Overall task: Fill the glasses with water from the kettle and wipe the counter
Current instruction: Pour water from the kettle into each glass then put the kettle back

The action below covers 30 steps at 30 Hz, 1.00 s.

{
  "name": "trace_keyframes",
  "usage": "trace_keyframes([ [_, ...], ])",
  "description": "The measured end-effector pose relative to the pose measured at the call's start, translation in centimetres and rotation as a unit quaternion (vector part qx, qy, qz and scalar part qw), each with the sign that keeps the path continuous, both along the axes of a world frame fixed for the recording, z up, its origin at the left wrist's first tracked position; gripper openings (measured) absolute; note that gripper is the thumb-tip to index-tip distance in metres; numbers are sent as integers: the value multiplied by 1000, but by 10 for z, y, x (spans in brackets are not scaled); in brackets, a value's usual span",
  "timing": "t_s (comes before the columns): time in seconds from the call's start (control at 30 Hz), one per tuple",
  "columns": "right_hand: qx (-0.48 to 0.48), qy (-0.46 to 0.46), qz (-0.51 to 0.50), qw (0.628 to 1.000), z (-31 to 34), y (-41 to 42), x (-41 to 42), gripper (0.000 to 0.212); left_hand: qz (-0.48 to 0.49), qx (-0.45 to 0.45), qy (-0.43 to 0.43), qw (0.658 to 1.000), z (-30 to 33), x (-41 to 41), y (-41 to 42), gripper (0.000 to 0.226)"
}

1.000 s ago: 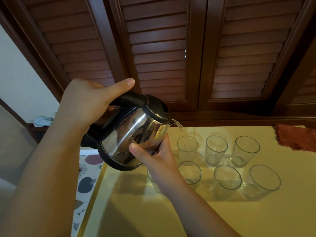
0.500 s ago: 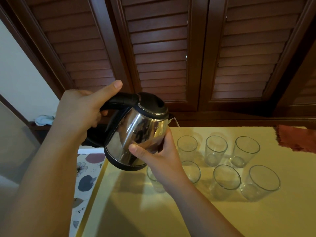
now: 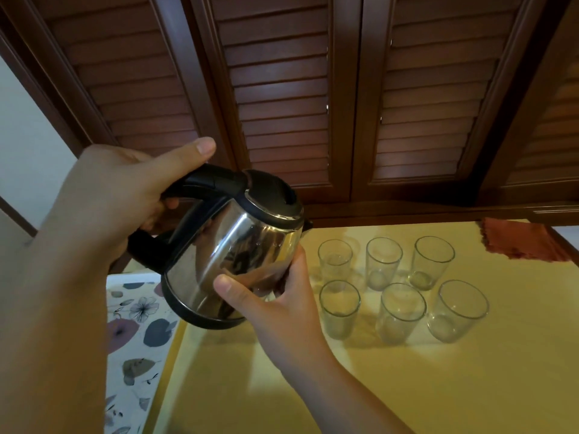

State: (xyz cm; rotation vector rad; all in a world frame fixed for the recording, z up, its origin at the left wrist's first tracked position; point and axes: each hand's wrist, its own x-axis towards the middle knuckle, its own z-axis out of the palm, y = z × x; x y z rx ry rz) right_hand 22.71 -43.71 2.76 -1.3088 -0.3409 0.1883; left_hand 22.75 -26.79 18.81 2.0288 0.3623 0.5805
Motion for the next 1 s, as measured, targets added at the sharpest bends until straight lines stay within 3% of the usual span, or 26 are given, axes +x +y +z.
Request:
trace_keyframes([
  [0.1, 11, 13, 1, 1000, -3, 2, -14, 82, -11, 26, 23, 999, 2, -12, -3, 98],
  [0.33, 25, 53, 7, 998, -12, 1, -39, 82, 6, 81, 71, 994, 5, -29, -22, 81],
  [1.0, 29, 68, 37, 997, -20, -7, -32, 81, 30, 93, 86, 991, 5, -34, -43, 74],
])
